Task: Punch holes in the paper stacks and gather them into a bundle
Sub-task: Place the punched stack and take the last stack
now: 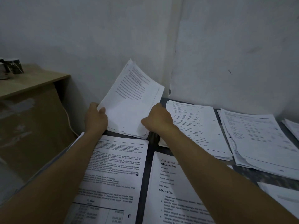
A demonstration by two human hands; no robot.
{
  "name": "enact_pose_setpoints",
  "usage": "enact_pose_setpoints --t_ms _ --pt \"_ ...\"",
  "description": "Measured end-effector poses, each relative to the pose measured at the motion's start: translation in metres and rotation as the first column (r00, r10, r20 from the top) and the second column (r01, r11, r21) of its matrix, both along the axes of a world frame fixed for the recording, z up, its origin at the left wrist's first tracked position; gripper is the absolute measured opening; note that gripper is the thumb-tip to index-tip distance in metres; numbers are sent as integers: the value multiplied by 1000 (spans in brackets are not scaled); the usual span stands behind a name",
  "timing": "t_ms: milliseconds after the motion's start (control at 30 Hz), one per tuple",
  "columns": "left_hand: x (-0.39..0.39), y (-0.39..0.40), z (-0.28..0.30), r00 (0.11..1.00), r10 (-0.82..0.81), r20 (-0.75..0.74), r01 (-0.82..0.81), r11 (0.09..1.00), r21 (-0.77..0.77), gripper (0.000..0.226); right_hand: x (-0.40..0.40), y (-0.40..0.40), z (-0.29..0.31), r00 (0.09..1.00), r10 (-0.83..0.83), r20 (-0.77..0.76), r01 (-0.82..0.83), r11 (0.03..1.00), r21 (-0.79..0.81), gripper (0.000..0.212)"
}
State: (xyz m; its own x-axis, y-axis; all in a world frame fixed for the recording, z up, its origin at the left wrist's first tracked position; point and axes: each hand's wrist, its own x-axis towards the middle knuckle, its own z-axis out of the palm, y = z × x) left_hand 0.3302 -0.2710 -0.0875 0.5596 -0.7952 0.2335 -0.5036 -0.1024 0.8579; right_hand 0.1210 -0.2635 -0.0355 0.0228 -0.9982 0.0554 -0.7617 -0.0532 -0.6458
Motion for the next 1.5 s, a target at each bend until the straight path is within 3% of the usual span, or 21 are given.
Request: enact_pose_setpoints --t_ms 67,133,233,300,467,700,767,867,900,967,1067,1167,1267,1500 --pt "2 1 1 999 -9 -34 6 997 -79 23 2 -5 4 983 -64 171 57 997 47 60" --pt "3 4 3 998 -9 -68 -1 990 -141 21 3 -10 5 911 -126 393 102 991 83 48" --pt "6 7 5 990 -10 -144 -18 980 -197 15 0 -13 6 645 -199 738 103 979 174 33" --pt "6 9 6 983 -66 -174 24 972 -233 12 -4 -15 9 555 -145 819 63 989 132 22" --pt "0 15 9 973 -178 -144 128 944 -305 11 -9 -14 28 615 -17 788 100 993 -57 28" --pt "-10 22 20 984 -177 7 170 938 -303 27 -19 -4 41 637 37 770 166 969 -184 24" --pt "-8 19 26 974 -211 -77 187 951 -245 39 -23 -2 43 634 41 772 180 963 -200 25" --pt "-4 13 39 881 -225 -416 199 974 -106 37 -30 0 44 645 43 763 194 956 -218 23" --pt "-4 13 43 859 -227 -460 219 973 -70 33 -32 1 46 652 37 758 200 955 -219 23" --pt "-2 14 46 878 -283 -385 292 956 -38 23 -35 4 48 665 24 747 208 954 -216 23" --pt "-2 20 60 875 -390 -287 379 920 -96 11 -37 6 54 689 18 724 205 954 -219 24" --pt "-5 23 88 826 -470 -311 414 880 -232 32 -38 10 61 714 14 700 193 957 -216 25" --pt "-13 26 117 839 -482 -251 374 847 -377 22 -41 16 68 739 29 674 164 961 -222 23" --pt "-19 44 145 837 -518 -177 390 791 -471 30 -55 40 86 699 91 709 81 975 -205 28"
